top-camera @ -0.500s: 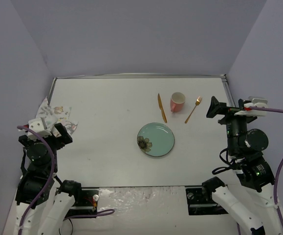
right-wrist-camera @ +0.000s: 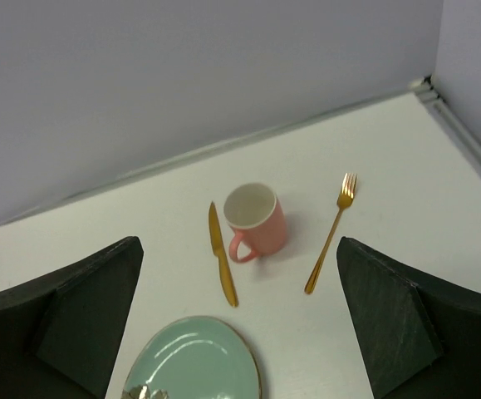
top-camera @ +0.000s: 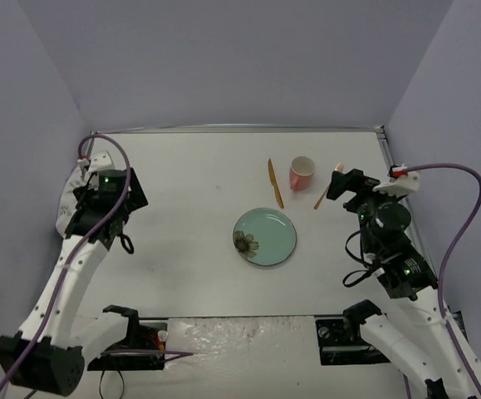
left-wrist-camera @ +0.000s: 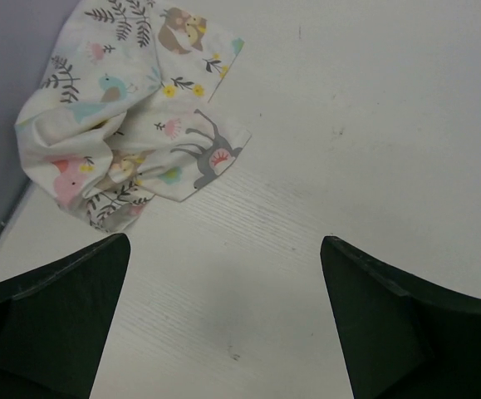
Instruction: Set the dinner table for one person
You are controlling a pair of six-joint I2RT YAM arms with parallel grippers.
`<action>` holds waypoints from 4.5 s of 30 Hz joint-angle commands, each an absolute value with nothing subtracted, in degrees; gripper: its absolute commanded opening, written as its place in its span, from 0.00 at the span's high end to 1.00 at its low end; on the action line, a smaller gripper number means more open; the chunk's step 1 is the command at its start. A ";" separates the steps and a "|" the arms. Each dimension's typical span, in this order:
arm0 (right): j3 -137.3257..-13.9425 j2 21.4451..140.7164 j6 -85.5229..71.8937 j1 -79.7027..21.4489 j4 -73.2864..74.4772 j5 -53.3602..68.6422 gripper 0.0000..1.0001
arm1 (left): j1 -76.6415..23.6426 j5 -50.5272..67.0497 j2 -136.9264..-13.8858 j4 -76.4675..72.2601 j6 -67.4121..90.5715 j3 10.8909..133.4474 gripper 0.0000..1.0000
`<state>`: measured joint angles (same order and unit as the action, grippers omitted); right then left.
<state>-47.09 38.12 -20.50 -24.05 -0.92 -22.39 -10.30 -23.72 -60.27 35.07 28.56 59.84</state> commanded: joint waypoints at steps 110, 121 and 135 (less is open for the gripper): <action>-42.80 52.55 -24.52 -24.26 -5.46 -3.34 0.00 | -5.00 7.70 -96.46 45.18 15.56 131.75 1.00; -42.21 52.65 -23.74 -24.26 -5.46 -2.71 0.00 | -21.58 3.85 -106.22 37.07 15.03 133.57 1.00; -41.85 53.01 -22.22 -24.26 -4.53 -1.45 0.00 | -23.91 4.25 -130.82 39.40 16.56 148.81 0.20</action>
